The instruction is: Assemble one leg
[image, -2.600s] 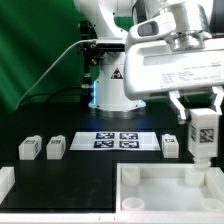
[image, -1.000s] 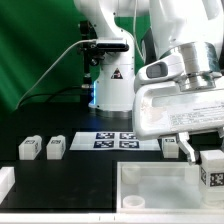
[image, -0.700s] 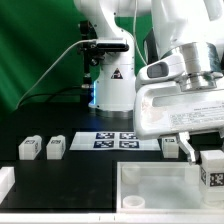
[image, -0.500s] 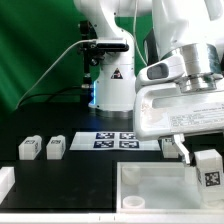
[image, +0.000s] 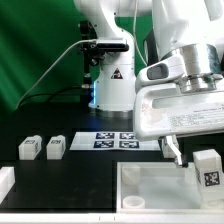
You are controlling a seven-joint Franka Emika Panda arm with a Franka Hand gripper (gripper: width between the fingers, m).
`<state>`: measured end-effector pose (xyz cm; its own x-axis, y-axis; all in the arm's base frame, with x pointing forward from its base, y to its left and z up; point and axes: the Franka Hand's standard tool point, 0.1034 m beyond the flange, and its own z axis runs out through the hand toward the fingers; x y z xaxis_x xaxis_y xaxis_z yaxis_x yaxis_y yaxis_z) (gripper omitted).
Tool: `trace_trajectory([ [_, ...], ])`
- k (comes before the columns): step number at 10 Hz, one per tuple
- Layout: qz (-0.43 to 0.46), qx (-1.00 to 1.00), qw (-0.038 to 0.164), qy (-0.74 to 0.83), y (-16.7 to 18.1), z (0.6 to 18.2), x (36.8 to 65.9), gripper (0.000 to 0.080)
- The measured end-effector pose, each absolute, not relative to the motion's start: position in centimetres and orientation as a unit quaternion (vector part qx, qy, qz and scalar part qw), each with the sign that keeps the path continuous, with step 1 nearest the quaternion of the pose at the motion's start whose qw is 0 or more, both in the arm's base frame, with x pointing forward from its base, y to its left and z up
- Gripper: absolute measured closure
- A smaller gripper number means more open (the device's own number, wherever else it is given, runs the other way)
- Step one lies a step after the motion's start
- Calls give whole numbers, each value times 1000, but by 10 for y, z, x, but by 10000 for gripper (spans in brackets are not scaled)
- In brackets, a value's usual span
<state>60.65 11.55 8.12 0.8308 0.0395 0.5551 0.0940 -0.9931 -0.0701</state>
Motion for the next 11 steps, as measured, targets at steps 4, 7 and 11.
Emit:
trace_trajectory([
  [4, -289, -956, 47, -35, 115, 81, 606, 151],
  [7, -256, -965, 49, -26, 107, 91, 608, 151],
  [11, -142, -987, 64, -27, 106, 93, 618, 151],
])
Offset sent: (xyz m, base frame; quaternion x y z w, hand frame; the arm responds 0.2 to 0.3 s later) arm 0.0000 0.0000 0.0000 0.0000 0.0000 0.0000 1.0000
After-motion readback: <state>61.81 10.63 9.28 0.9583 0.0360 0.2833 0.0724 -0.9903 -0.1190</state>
